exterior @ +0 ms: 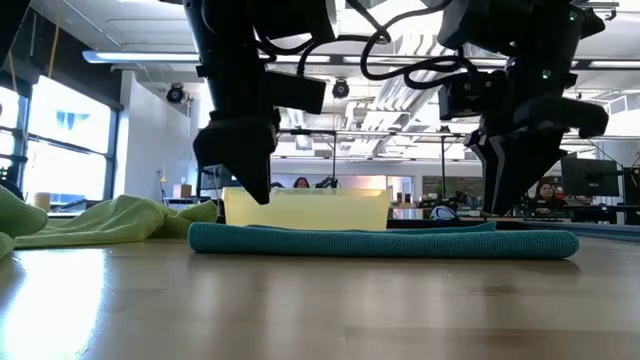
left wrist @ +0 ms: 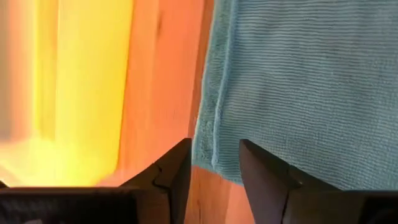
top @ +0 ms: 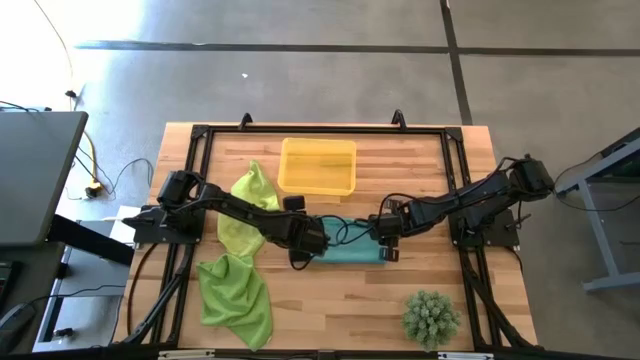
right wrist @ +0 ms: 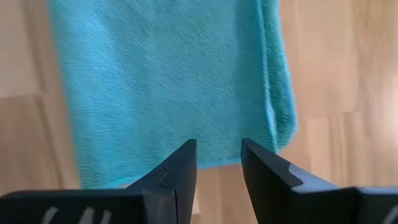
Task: Roll microfiber towels into tight, uniform cylinder then place into a basket
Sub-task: Roll the blue microfiber towel
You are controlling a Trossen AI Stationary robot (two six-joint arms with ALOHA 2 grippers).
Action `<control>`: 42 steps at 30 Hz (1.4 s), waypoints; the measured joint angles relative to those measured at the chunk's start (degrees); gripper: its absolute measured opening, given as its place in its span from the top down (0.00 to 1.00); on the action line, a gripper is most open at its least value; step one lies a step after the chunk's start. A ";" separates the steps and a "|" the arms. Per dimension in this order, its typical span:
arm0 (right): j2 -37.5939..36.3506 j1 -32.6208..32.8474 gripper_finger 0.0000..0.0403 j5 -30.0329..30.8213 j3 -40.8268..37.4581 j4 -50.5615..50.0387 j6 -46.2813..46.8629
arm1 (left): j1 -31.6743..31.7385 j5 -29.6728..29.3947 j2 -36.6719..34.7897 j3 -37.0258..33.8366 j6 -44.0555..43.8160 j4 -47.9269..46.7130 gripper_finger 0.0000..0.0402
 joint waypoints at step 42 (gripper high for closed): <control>8.99 -1.62 0.71 20.64 6.25 -5.11 1.07 | -1.32 33.99 -0.44 -5.11 -6.67 23.98 0.78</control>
